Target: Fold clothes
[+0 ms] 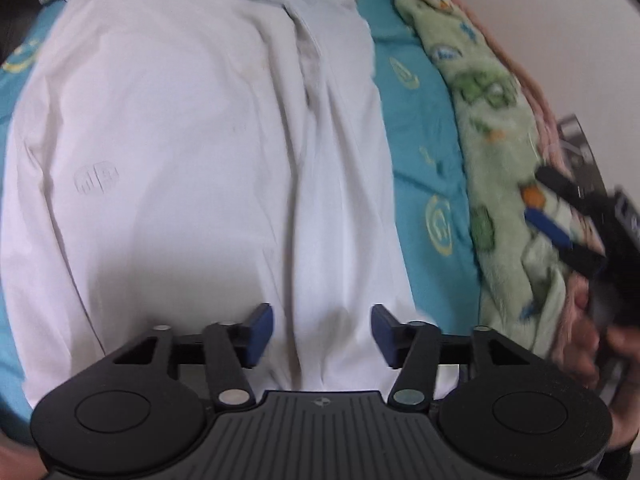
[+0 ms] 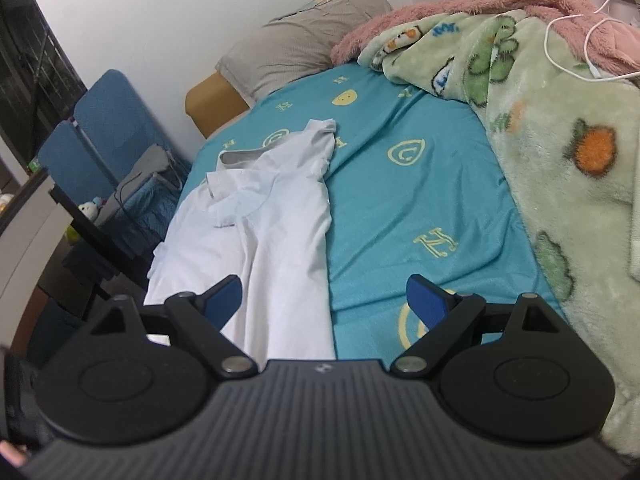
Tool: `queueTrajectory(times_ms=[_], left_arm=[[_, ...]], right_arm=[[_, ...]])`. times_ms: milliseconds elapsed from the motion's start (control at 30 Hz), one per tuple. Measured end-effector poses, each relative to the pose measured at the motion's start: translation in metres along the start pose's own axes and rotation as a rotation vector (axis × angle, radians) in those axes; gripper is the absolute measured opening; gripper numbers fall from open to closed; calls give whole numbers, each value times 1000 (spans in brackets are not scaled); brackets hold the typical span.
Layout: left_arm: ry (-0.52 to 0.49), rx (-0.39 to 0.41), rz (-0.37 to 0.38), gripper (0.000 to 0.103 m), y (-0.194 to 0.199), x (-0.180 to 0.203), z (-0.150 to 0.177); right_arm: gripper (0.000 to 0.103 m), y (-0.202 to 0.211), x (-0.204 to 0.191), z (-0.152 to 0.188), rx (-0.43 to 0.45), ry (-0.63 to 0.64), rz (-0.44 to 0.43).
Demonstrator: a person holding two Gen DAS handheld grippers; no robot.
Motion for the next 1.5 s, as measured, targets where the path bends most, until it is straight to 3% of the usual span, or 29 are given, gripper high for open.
queueTrajectory(times_ms=[333, 400, 567, 667, 767, 933, 967, 1033, 1067, 1167, 1300, 1433, 1500], left_arm=[[234, 348, -18, 65, -28, -50, -196], [230, 410, -53, 65, -36, -56, -230], [77, 539, -303, 66, -54, -66, -303], [0, 558, -410, 69, -63, -75, -334], [-21, 569, -437, 69, -75, -83, -360], [-41, 544, -373, 65, -102, -87, -392], [-49, 530, -360, 57, -108, -85, -397], [-97, 483, -361, 29, -121, -78, -402], [-131, 461, -373, 7, -127, -74, -403], [-246, 547, -465, 6, -116, -54, -410], [-228, 666, -620, 6, -94, -43, -424], [-170, 605, -595, 18, -101, -48, -413], [-147, 575, -560, 36, -98, -50, -395]], right_arm=[[90, -48, -1, -6, -15, -6, 50], [90, -56, 2, -8, -13, -10, 54], [90, -77, 12, -14, -14, -20, 80], [90, -88, 19, -15, -22, -44, 74], [90, -98, 23, -16, -29, -53, 73], [90, -114, 25, -14, -54, -53, 67], [90, -116, 25, -14, -53, -52, 66], [90, -117, 25, -15, -49, -48, 63], [90, -117, 24, -15, -46, -45, 62], [90, -116, 24, -15, -39, -38, 59], [90, -114, 25, -16, -28, -42, 60], [90, -114, 24, -18, -18, -31, 56], [90, -113, 21, -19, -15, -20, 49]])
Point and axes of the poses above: each gripper's, at about its wrist camera, not at the fingertips, and y roughly against the way its jaws point, x to its right, z to its underside, the point moved 7 cm from there along -y, roughly the way its jaws point, and after that the axes turned 5 degrees about -x, right-handed, at the moved point
